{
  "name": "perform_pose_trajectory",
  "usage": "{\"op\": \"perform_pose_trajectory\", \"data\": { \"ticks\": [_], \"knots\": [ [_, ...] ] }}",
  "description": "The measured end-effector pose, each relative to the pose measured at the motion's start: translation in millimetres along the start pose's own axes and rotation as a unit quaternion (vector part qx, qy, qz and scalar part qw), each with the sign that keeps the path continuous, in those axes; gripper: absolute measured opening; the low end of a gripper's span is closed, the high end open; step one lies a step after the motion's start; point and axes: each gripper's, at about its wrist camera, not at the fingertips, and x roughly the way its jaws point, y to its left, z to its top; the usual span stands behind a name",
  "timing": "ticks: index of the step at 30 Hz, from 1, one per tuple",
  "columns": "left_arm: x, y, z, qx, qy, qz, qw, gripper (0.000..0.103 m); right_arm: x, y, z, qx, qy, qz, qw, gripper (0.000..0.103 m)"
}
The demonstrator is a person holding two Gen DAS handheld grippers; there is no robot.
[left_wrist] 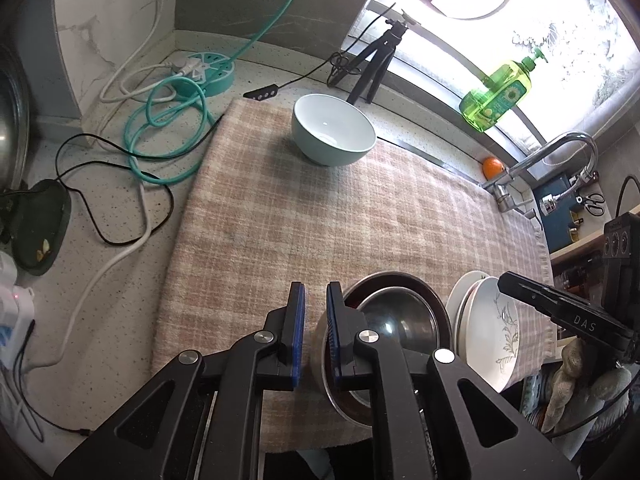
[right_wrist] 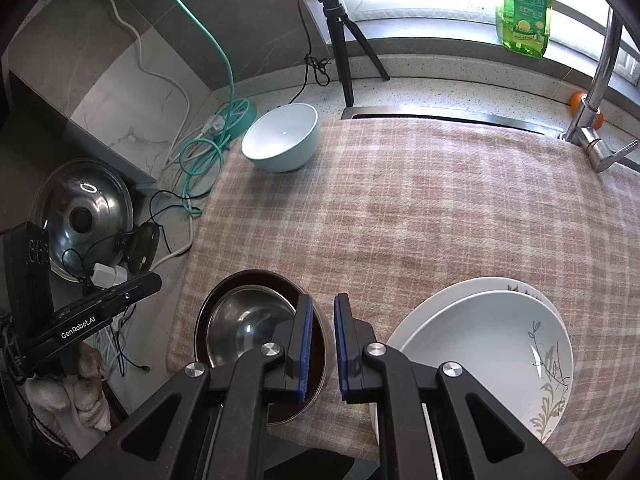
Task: Organize plates and bowls
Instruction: 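Move both grippers toward the rim of the pale teal bowl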
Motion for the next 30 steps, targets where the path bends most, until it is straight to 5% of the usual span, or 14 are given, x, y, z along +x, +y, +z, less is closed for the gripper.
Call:
{"op": "perform_pose_trajectory", "data": {
  "ticks": [8,11,30],
  "knots": [
    [-5.2,8.9,16.3,0.002,-0.015,0.004,0.9999,0.011,-11.7,2.7,10.1,-0.009,-0.027,0.019,0.999,0.011],
    [-6.1,13.0,22.6,0.002,-0.02,0.007,0.9998,0.024,-12.9,8.6,17.3,-0.019,-0.023,0.024,0.999,0.011],
    [8.2,29.1,87.6,0.002,-0.004,-0.008,1.0,0.024,-13.7,10.9,98.7,0.009,-0.023,0.06,0.998,0.019]
  ]
}}
